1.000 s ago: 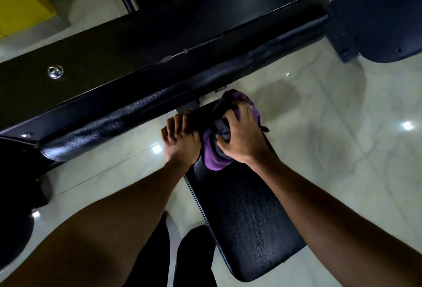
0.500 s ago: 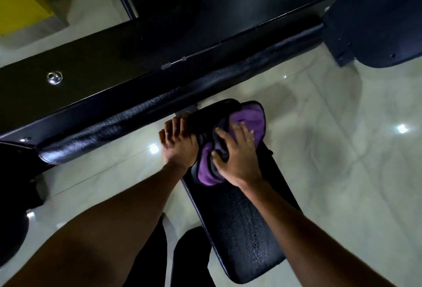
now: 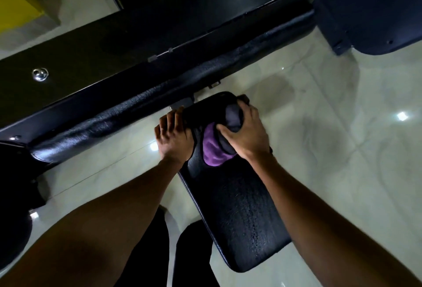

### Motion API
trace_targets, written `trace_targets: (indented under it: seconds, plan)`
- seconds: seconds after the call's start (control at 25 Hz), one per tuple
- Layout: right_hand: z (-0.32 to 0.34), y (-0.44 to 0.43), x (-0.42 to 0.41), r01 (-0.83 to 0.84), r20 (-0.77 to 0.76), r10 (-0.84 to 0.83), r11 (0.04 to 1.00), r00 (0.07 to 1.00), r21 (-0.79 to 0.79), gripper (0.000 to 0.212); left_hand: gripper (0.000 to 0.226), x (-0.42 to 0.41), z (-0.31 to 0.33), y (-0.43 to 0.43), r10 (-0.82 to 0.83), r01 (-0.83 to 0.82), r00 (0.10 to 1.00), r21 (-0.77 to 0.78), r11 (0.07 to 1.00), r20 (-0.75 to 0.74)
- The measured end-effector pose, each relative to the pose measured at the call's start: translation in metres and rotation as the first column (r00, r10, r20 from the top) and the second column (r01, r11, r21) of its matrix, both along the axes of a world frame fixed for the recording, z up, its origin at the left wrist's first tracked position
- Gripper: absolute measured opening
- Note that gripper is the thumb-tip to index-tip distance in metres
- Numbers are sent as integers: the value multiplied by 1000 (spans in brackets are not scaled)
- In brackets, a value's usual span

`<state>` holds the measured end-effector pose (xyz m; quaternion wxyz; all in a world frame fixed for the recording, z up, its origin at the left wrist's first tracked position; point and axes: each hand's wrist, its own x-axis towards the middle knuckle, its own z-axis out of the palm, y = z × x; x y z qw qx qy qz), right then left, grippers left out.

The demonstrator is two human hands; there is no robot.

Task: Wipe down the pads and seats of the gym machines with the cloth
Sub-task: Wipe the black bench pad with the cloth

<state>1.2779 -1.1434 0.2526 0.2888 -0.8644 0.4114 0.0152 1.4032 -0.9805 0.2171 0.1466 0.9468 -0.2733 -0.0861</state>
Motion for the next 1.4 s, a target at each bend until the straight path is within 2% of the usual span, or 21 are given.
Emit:
trace_targets:
  seconds: [0.16,0.24,0.36,0.44,0.56,0.64,0.76,0.88,0.92,1.08,1.16,1.24,1.32,1.4]
  plan:
    - [1,30,-45,62,-43,-68,990,997,-125,94,52,-1,1,-1,4,-3,1000,17,1000,-24]
    - [-6,21,-12,51,-21,-55,989,998,-140,93,53,-1,1,-2,7,-7,999,10,1000,-40]
    - [-7,13,51,-49,-102,36,991,994,-124,93,52,0,1,0,-4,3,1000,-10,1000,-24]
    - [-6,11,51,-48,-80,40,993,996,-105,87,53,1,3,0,-8,7,999,-19,1000,-37]
    - [-2,23,-24,83,38,-79,990,996,-118,75,54,-2,5,0,-26,26,998,2,1000,-50]
    - [1,38,-68,200,40,-196,970,980,-139,72,52,-3,4,-1,-7,7,998,-10,1000,-68]
    - [-3,45,-41,319,-42,-328,937,944,-143,77,55,-2,4,0,-16,17,996,10,1000,-89]
    - [-4,63,22,143,-84,-155,981,984,-135,96,72,0,5,4,-20,25,986,33,999,-163]
    - [-4,74,28,82,-69,-92,987,993,-140,96,74,1,5,6,-25,37,979,55,998,-203]
    - [-3,112,-35,-38,8,39,994,999,-104,71,67,1,10,6,-72,66,975,-35,997,-210]
    - [-1,107,-67,16,-9,-17,992,1000,-125,67,61,1,10,4,-72,60,981,-72,996,-180]
    - [-1,82,-64,190,-50,-199,971,979,-142,67,56,2,8,8,-119,106,981,-85,991,-156]
    - [-3,52,-33,333,-70,-344,933,936,-136,68,56,10,7,16,-219,207,966,-98,973,-135]
    - [-1,49,-2,323,-65,-329,942,942,-92,70,56,16,10,23,-383,377,922,-102,920,-48]
